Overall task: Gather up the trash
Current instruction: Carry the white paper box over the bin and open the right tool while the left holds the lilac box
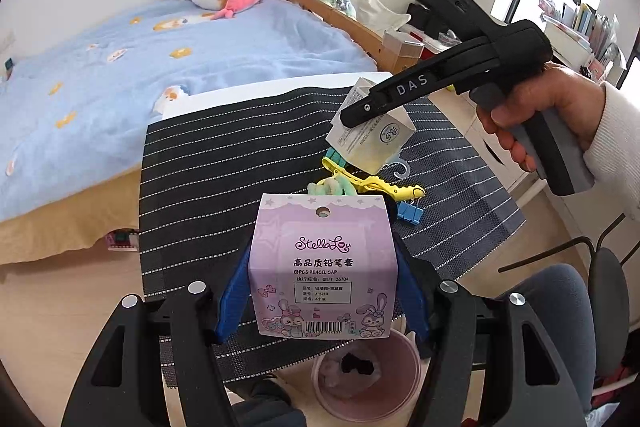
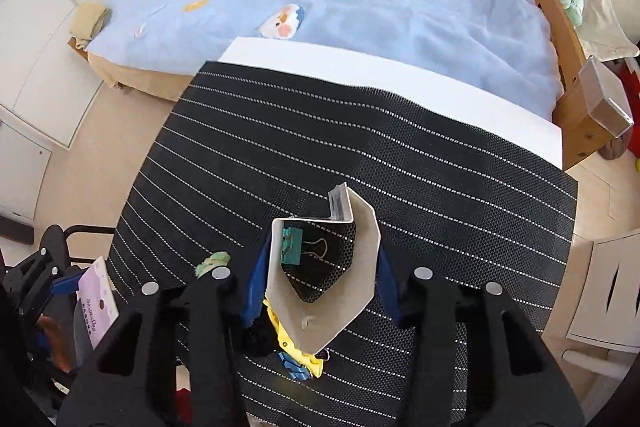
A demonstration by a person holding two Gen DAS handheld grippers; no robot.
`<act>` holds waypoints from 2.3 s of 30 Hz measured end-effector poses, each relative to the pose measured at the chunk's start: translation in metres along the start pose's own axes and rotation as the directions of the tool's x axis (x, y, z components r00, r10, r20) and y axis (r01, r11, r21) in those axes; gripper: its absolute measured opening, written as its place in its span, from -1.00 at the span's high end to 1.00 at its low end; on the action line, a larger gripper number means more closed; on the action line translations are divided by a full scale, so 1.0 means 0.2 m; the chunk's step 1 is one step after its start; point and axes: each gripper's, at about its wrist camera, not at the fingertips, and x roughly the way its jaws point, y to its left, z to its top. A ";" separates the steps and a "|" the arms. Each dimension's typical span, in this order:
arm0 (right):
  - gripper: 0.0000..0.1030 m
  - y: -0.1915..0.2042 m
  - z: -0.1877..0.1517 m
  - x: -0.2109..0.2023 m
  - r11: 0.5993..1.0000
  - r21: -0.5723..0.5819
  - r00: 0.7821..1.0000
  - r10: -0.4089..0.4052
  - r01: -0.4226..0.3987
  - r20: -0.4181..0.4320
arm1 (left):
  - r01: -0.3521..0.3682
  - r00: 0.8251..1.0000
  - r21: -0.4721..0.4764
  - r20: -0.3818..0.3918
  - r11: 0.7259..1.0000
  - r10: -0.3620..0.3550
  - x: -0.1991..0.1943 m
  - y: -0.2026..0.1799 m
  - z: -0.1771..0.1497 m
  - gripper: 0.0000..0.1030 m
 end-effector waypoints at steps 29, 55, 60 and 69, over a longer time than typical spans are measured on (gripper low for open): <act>0.11 0.27 -0.68 -0.74 0.997 -0.073 0.943 0.007 0.018 0.334 | -0.022 0.996 0.061 0.085 0.998 0.017 -0.28 -0.11 -0.04 -0.21; 0.11 0.50 -1.25 -0.57 0.996 -0.075 0.970 0.073 -0.057 0.230 | -0.014 0.997 0.045 0.081 0.999 0.010 -0.45 -0.19 -0.32 -0.21; -0.12 0.52 -1.26 -0.54 0.994 -0.077 0.972 0.097 -0.083 0.213 | -0.017 0.996 0.036 0.085 0.999 0.014 -0.46 -0.18 -0.33 -0.21; -0.76 0.46 -1.27 -0.57 0.998 -0.028 0.969 0.069 -0.064 0.236 | -0.005 0.997 0.050 0.077 0.999 0.002 -0.46 -0.22 -0.34 -0.21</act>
